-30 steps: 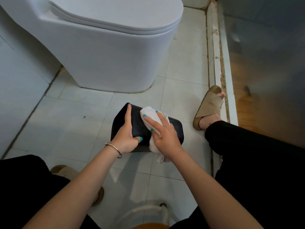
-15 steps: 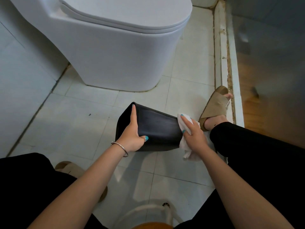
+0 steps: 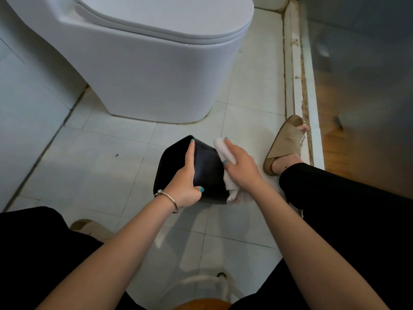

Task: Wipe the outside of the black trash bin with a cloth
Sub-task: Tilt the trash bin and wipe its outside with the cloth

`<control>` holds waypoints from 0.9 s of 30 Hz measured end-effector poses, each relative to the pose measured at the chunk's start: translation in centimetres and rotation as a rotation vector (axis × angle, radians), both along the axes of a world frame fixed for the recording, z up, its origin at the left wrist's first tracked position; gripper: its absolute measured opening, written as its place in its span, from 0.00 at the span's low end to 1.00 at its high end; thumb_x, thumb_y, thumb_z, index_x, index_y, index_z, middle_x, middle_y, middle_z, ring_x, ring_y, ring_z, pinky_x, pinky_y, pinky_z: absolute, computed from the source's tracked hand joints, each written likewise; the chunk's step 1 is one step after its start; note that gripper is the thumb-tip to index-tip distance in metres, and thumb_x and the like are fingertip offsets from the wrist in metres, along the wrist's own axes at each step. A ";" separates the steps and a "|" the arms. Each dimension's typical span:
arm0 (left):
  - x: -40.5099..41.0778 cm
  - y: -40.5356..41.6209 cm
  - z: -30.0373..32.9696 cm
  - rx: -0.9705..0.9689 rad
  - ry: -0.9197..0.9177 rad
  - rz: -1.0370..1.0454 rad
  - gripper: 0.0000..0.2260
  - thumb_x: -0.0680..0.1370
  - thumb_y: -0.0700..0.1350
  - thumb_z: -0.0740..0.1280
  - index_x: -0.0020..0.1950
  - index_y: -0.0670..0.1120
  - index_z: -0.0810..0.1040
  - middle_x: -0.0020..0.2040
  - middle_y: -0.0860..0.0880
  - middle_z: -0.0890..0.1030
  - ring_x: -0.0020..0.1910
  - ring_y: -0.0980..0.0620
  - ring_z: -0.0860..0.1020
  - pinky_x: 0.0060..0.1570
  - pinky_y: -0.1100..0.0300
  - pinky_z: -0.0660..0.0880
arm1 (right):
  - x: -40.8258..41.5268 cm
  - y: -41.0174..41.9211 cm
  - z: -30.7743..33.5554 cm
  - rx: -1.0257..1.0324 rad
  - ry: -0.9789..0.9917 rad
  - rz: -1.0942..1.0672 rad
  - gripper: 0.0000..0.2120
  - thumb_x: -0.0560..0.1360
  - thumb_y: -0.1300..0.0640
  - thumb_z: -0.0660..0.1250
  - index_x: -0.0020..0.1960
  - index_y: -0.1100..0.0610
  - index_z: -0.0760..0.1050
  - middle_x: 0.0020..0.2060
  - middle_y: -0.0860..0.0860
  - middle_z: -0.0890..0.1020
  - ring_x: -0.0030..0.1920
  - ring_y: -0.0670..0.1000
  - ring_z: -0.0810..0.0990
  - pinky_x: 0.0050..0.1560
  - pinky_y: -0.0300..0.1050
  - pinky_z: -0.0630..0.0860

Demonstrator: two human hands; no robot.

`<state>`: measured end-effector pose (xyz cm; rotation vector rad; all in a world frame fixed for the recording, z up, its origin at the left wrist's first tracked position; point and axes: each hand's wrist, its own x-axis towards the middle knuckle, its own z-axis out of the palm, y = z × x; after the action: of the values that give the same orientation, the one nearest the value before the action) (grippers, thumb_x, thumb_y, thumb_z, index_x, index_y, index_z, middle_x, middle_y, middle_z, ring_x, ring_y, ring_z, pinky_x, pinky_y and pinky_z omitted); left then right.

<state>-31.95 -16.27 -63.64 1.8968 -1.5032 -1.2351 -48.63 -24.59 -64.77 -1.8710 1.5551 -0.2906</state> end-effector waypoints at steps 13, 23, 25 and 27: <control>0.6 -0.3 0.2 -0.017 0.059 -0.005 0.52 0.68 0.33 0.64 0.73 0.64 0.30 0.52 0.36 0.79 0.40 0.39 0.79 0.37 0.44 0.77 | 4.6 2.1 2.0 -0.115 -0.131 0.132 0.32 0.77 0.63 0.59 0.77 0.45 0.55 0.74 0.50 0.64 0.69 0.54 0.66 0.67 0.50 0.65; 0.9 -0.8 0.1 -0.019 -0.023 0.130 0.51 0.70 0.34 0.68 0.76 0.59 0.34 0.55 0.44 0.75 0.50 0.44 0.78 0.52 0.48 0.77 | 0.8 0.0 -1.3 -0.019 0.000 0.008 0.30 0.78 0.59 0.60 0.76 0.42 0.56 0.73 0.49 0.65 0.69 0.55 0.68 0.64 0.48 0.65; 0.8 -0.9 0.0 -0.024 -0.029 0.132 0.51 0.70 0.35 0.69 0.76 0.60 0.35 0.54 0.45 0.74 0.49 0.44 0.78 0.51 0.48 0.78 | -0.5 -0.3 -2.2 0.000 0.001 -0.042 0.31 0.77 0.59 0.60 0.77 0.42 0.57 0.73 0.49 0.66 0.69 0.55 0.68 0.64 0.47 0.65; 0.6 -1.1 0.1 -0.033 -0.026 0.122 0.51 0.70 0.35 0.69 0.76 0.60 0.35 0.53 0.47 0.73 0.49 0.44 0.78 0.51 0.48 0.78 | -1.9 -0.5 -2.9 0.013 0.002 -0.088 0.31 0.77 0.60 0.60 0.77 0.44 0.58 0.72 0.51 0.67 0.70 0.55 0.67 0.64 0.47 0.65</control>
<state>-31.36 -17.33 -63.52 1.9589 -1.3896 -1.1294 -50.52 -25.07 -67.67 -1.7965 1.6393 -0.3169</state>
